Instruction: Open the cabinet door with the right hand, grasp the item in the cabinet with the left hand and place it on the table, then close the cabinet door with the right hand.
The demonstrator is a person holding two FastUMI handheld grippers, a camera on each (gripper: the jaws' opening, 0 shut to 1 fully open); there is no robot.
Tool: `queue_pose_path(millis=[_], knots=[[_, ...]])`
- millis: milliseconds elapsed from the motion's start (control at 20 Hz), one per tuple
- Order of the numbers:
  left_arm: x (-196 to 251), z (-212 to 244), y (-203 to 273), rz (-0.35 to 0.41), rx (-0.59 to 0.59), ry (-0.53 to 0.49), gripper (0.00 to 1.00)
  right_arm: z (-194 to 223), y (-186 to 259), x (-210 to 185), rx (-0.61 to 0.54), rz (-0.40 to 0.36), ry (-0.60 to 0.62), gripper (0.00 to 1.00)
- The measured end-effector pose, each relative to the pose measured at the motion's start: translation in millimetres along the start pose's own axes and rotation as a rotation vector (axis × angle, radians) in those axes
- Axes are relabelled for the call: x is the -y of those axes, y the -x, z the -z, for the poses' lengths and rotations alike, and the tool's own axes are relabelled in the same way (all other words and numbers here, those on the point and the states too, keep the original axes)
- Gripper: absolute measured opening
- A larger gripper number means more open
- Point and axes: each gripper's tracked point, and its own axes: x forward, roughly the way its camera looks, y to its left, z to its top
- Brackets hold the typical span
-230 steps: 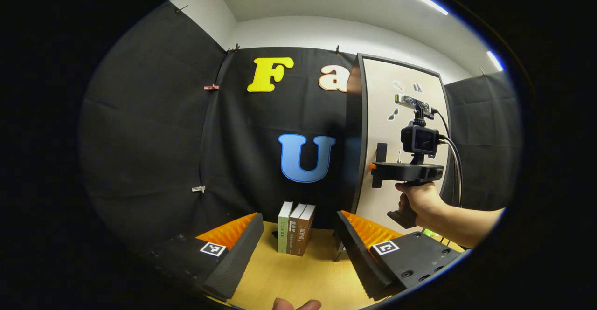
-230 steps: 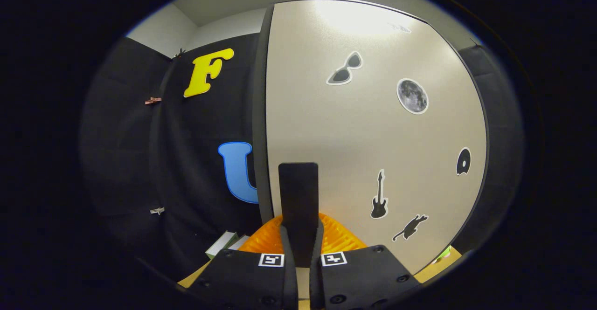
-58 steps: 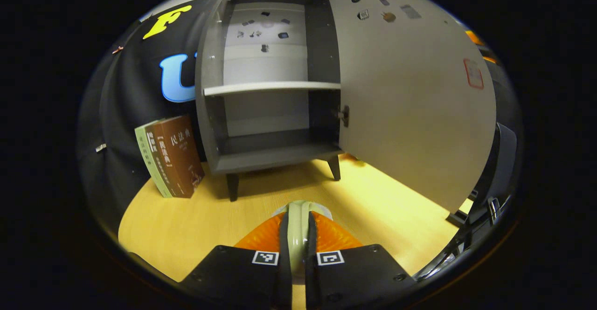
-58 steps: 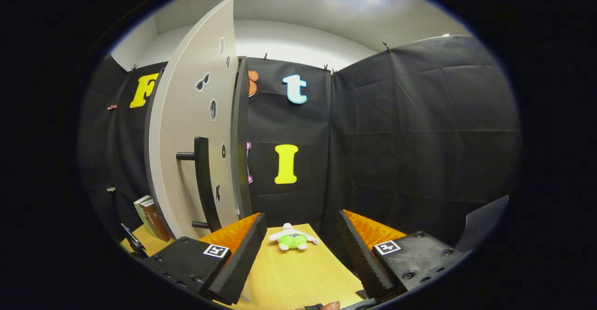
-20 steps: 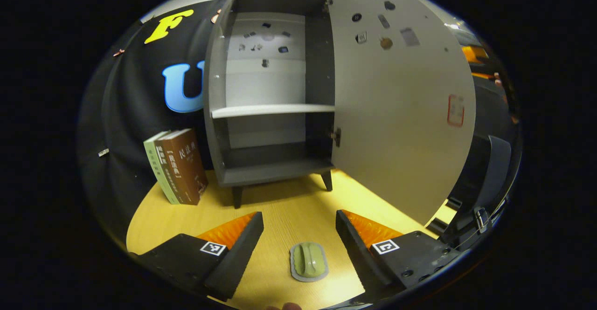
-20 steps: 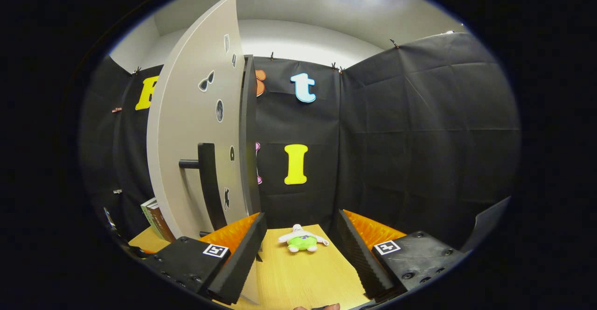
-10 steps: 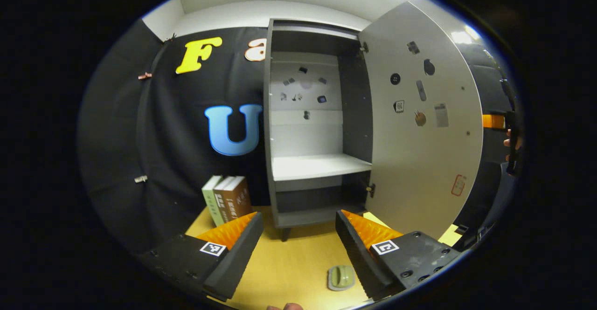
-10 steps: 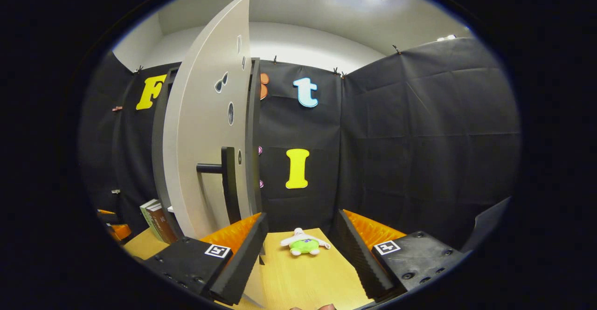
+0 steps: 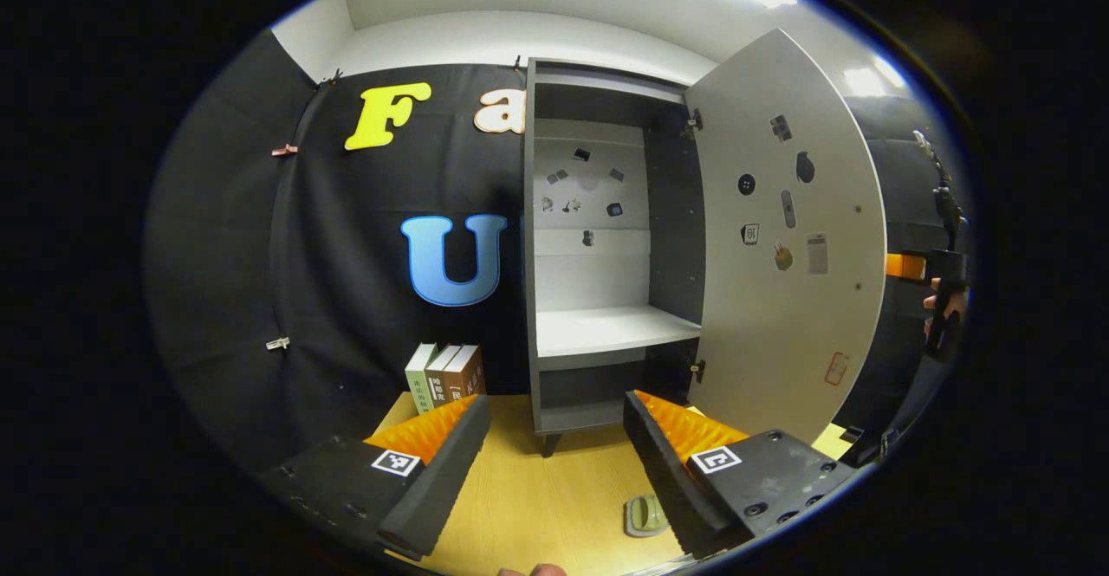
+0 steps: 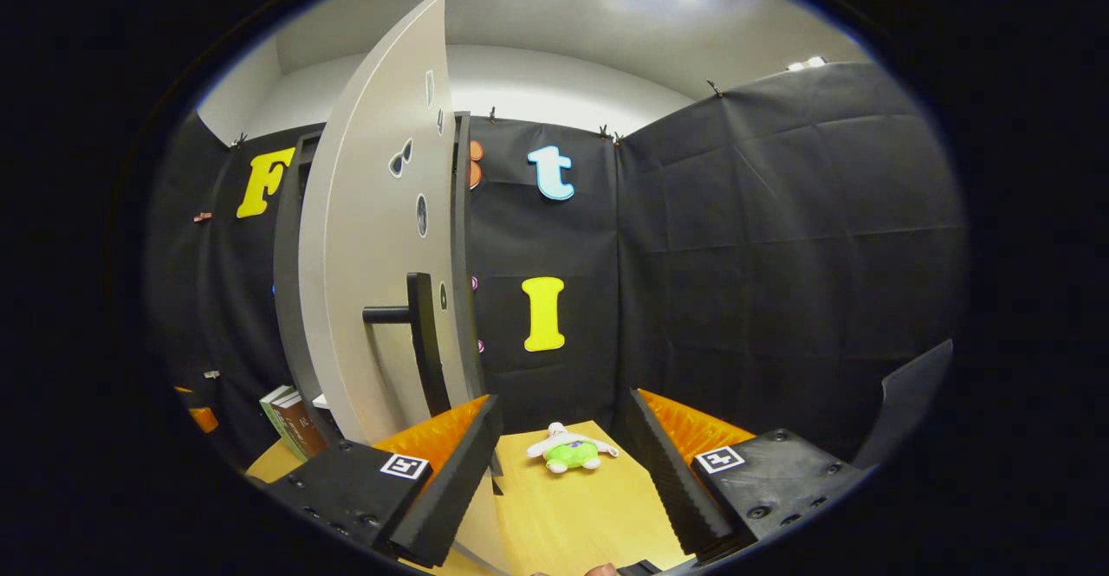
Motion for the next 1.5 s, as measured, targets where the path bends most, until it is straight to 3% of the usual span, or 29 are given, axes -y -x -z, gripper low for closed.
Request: queue_pose_path(millis=[600,950,1150,1500], knots=[[-9.1,-7.8,15.3,-0.01,0.023,-0.021,0.98,12.8,17.5,-88.5,-0.023,-0.169,-0.049,0.97],[-29.4,-5.1,27.5,-0.063,0.017,-0.001,0.97,20.6,12.3,-170.3,-0.056,-0.324,-0.066,0.97],[-40.1,-6.0,31.9,-0.088,0.019,0.007,0.97,24.4,18.9,-222.8,-0.074,-0.451,-0.07,0.97],[-45.5,-9.5,30.5,-0.097,0.025,0.022,0.98,28.2,30.1,-240.4,-0.072,-0.494,-0.03,0.98]])
